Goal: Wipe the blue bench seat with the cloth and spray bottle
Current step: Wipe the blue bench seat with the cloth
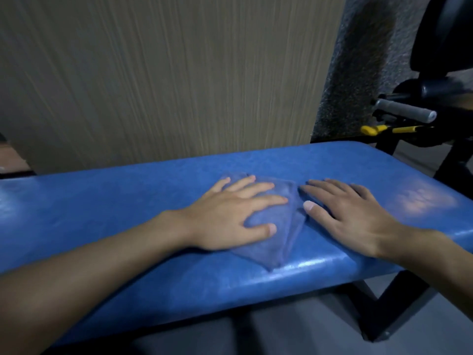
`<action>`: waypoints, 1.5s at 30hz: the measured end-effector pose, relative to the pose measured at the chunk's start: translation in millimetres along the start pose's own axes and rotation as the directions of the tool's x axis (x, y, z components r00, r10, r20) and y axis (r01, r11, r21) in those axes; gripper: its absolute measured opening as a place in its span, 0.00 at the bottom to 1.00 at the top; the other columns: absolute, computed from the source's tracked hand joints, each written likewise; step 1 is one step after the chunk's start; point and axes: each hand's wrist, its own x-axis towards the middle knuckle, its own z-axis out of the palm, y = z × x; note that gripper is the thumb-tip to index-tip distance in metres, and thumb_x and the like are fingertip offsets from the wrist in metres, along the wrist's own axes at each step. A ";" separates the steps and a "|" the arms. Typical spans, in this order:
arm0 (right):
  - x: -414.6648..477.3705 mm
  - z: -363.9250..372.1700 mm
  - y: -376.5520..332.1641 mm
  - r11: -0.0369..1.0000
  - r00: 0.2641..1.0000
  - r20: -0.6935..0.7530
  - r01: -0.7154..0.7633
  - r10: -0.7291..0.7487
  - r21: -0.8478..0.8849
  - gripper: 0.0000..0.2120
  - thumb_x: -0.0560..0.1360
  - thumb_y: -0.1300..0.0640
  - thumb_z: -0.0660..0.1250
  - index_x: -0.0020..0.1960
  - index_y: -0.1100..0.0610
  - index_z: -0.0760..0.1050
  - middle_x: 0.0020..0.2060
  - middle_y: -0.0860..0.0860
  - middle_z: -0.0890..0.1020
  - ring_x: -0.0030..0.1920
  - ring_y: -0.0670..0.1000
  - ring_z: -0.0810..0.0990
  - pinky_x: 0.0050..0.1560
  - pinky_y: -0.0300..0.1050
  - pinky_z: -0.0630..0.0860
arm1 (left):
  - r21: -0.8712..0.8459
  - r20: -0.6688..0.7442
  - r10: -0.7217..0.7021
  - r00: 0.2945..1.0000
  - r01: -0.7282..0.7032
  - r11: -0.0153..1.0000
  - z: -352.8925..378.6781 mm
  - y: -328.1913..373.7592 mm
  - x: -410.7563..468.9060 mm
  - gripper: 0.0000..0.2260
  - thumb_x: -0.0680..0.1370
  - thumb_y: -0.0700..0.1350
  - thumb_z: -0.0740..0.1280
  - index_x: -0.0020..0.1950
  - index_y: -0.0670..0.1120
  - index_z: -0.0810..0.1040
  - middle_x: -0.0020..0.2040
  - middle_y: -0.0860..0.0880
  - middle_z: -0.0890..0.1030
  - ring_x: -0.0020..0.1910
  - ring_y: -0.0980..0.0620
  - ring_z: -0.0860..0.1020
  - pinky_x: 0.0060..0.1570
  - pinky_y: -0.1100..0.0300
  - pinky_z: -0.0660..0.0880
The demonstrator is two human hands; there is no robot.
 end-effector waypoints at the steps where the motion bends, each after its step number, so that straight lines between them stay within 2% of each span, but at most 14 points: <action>1: 0.5 1.3 0.5 1.000 1.000 0.005 0.003 -0.003 -0.011 0.39 0.69 0.28 0.30 0.74 0.37 0.57 0.76 0.39 0.59 0.76 0.44 0.51 0.75 0.53 0.48 | -0.013 -0.010 -0.053 0.999 0.053 0.999 0.3 -16.4 7.2 0.33 0.70 0.73 0.43 0.75 0.70 0.50 0.79 0.63 0.49 0.79 0.55 0.45 0.76 0.45 0.44; 5: 0.5 -1.8 -1.6 1.000 1.000 0.005 0.005 -0.005 0.016 0.39 0.69 0.28 0.31 0.73 0.37 0.58 0.76 0.38 0.58 0.76 0.43 0.50 0.75 0.52 0.47 | -0.009 -0.089 -0.330 0.940 0.330 0.944 -4.0 -93.5 34.5 0.35 0.69 0.72 0.43 0.75 0.66 0.58 0.78 0.58 0.60 0.77 0.53 0.56 0.73 0.42 0.54; 7: 0.0 -1.9 -2.9 1.000 1.000 0.000 0.003 -0.003 0.014 0.38 0.69 0.29 0.31 0.73 0.38 0.59 0.75 0.38 0.58 0.75 0.43 0.50 0.75 0.52 0.47 | 0.005 -0.095 -0.436 0.895 0.438 0.899 -5.3 -115.3 43.7 0.28 0.76 0.68 0.48 0.75 0.63 0.60 0.77 0.57 0.63 0.75 0.52 0.60 0.71 0.39 0.56; 9: 0.1 -1.7 -4.4 1.000 1.000 -0.004 0.000 0.000 0.010 0.35 0.72 0.30 0.33 0.73 0.38 0.60 0.75 0.39 0.59 0.75 0.43 0.50 0.75 0.53 0.47 | 0.012 -0.088 -0.478 0.874 0.481 0.877 -1.7 -118.1 49.3 0.24 0.80 0.63 0.50 0.75 0.63 0.59 0.77 0.57 0.62 0.75 0.51 0.58 0.71 0.38 0.55; 11: -0.3 -1.8 -4.8 1.000 1.000 -0.002 -0.004 0.004 0.007 0.33 0.73 0.31 0.35 0.72 0.38 0.60 0.74 0.39 0.59 0.74 0.43 0.51 0.74 0.53 0.47 | 0.039 -0.046 -0.473 0.880 0.475 0.879 1.3 -103.3 45.8 0.25 0.79 0.65 0.48 0.77 0.62 0.57 0.78 0.56 0.59 0.77 0.49 0.54 0.72 0.37 0.52; 14: -0.4 -2.6 -4.3 1.000 1.000 -0.013 -0.003 0.003 0.019 0.34 0.72 0.31 0.33 0.72 0.38 0.60 0.74 0.38 0.60 0.74 0.42 0.52 0.74 0.53 0.48 | 0.035 0.006 -0.381 0.925 0.381 0.924 -0.9 -60.9 22.3 0.36 0.70 0.71 0.39 0.78 0.63 0.51 0.80 0.56 0.52 0.79 0.50 0.48 0.74 0.39 0.48; 16: -0.2 -3.2 -5.0 0.999 1.000 -0.006 -0.015 0.015 0.033 0.32 0.74 0.32 0.35 0.72 0.38 0.60 0.74 0.39 0.60 0.74 0.42 0.52 0.74 0.53 0.48 | 0.084 0.012 -0.221 0.975 0.219 0.972 -2.4 -21.7 -0.7 0.37 0.68 0.71 0.36 0.78 0.65 0.47 0.81 0.58 0.48 0.79 0.51 0.45 0.75 0.41 0.46; 19: -0.9 -4.7 -4.9 0.999 1.000 -0.009 -0.012 0.012 0.033 0.37 0.70 0.30 0.32 0.73 0.39 0.58 0.74 0.39 0.62 0.74 0.43 0.54 0.74 0.54 0.50 | 0.128 0.045 0.047 0.998 -0.053 0.990 -0.6 30.5 -31.6 0.33 0.71 0.70 0.39 0.77 0.66 0.42 0.80 0.60 0.42 0.79 0.53 0.39 0.75 0.44 0.41; 22: -2.3 -9.1 -8.4 1.000 1.000 -0.022 0.015 -0.015 0.005 0.41 0.68 0.28 0.29 0.74 0.41 0.58 0.73 0.39 0.63 0.74 0.44 0.55 0.74 0.56 0.50 | 0.077 0.041 0.125 0.991 -0.128 0.989 -3.3 31.3 -36.3 0.31 0.73 0.70 0.45 0.76 0.67 0.44 0.80 0.62 0.43 0.78 0.55 0.38 0.76 0.44 0.41; 27: -0.5 -8.6 -29.1 1.000 0.999 0.007 0.031 -0.031 0.002 0.50 0.62 0.24 0.22 0.76 0.42 0.53 0.76 0.40 0.58 0.76 0.44 0.51 0.75 0.56 0.48 | 0.016 0.015 -0.048 0.999 0.048 0.999 -2.4 -21.5 -6.5 0.33 0.70 0.73 0.43 0.75 0.70 0.49 0.79 0.64 0.48 0.79 0.57 0.44 0.76 0.46 0.44; 32: -1.5 -1.9 -34.5 0.999 0.997 0.075 0.035 -0.033 -0.029 0.42 0.66 0.28 0.28 0.76 0.39 0.52 0.77 0.40 0.53 0.77 0.45 0.46 0.75 0.53 0.44 | -0.005 -0.105 -0.385 0.917 0.387 0.922 -4.6 -123.9 16.9 0.39 0.67 0.73 0.41 0.76 0.64 0.59 0.78 0.57 0.61 0.77 0.53 0.57 0.73 0.42 0.56; 36: -0.3 -1.9 -35.1 0.998 0.997 0.065 0.043 -0.041 -0.035 0.40 0.67 0.30 0.29 0.75 0.39 0.53 0.76 0.40 0.54 0.76 0.44 0.46 0.75 0.54 0.45 | 0.026 -0.075 -0.520 0.851 0.523 0.852 -1.8 -147.3 20.6 0.31 0.74 0.70 0.46 0.76 0.64 0.58 0.77 0.57 0.62 0.76 0.50 0.58 0.71 0.38 0.55; 40: 0.3 -0.5 -33.9 0.999 0.998 0.054 0.047 -0.045 -0.025 0.39 0.68 0.30 0.28 0.75 0.39 0.53 0.76 0.40 0.55 0.75 0.44 0.47 0.75 0.55 0.45 | 0.023 0.011 -0.447 0.895 0.446 0.895 -2.7 -90.6 2.8 0.37 0.69 0.72 0.40 0.78 0.63 0.53 0.80 0.56 0.52 0.79 0.49 0.48 0.74 0.39 0.47; 45: -0.5 1.2 -33.0 0.999 0.999 0.017 0.048 -0.048 0.005 0.39 0.69 0.32 0.27 0.75 0.40 0.52 0.75 0.40 0.58 0.75 0.45 0.51 0.74 0.55 0.48 | 0.114 0.049 -0.039 0.998 0.034 0.993 -2.9 11.5 -46.6 0.34 0.72 0.71 0.40 0.78 0.64 0.45 0.81 0.58 0.45 0.79 0.51 0.41 0.75 0.44 0.42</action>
